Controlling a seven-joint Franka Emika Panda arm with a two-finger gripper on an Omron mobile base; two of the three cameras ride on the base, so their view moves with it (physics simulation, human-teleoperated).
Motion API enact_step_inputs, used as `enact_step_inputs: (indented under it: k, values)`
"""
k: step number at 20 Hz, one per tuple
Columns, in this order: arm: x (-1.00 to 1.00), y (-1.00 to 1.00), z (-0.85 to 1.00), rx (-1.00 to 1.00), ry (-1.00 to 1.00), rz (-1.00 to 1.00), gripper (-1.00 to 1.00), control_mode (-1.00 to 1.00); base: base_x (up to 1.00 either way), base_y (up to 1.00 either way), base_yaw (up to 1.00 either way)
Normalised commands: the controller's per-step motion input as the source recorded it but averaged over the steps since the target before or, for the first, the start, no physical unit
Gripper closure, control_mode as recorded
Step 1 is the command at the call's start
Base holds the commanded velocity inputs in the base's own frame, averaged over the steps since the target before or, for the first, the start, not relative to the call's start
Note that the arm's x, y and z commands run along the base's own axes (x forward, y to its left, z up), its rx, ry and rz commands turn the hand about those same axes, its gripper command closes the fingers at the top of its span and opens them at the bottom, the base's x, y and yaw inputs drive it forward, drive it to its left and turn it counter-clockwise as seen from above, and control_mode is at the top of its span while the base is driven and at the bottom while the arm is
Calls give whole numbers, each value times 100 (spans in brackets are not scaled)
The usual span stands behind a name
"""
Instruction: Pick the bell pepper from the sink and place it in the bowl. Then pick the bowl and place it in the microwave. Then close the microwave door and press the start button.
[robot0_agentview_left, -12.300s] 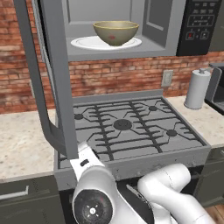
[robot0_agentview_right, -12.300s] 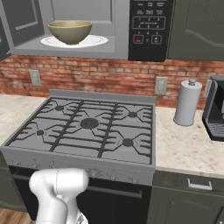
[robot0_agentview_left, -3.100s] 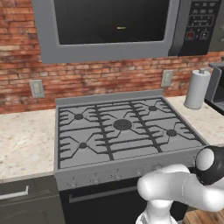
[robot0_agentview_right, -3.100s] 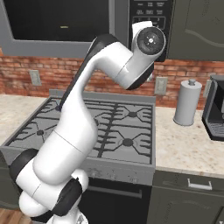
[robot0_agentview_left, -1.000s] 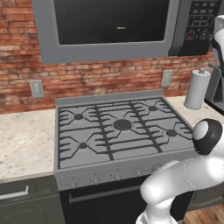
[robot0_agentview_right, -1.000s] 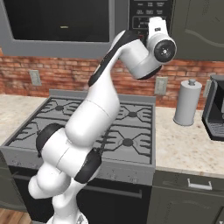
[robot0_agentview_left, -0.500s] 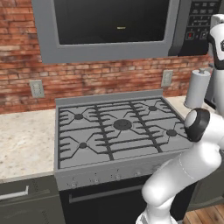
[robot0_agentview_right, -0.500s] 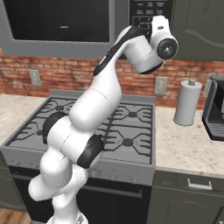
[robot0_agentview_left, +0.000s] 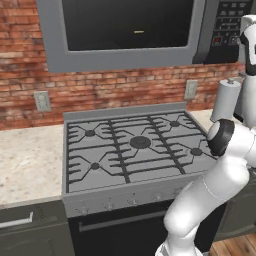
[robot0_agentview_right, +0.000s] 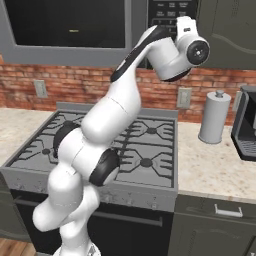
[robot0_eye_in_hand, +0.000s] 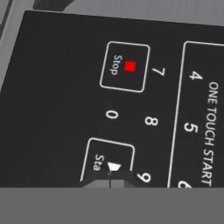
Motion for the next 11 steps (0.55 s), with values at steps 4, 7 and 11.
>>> enact_step_inputs:
  k: [4,7,11]
  values:
    - [21,-3,-3,0,0,0,100,-100,0,0,0]
    - [21,0,-11,0,0,0,100,-100,0,0,0]
    - [3,0,-16,0,0,0,100,-100,0,0,0]
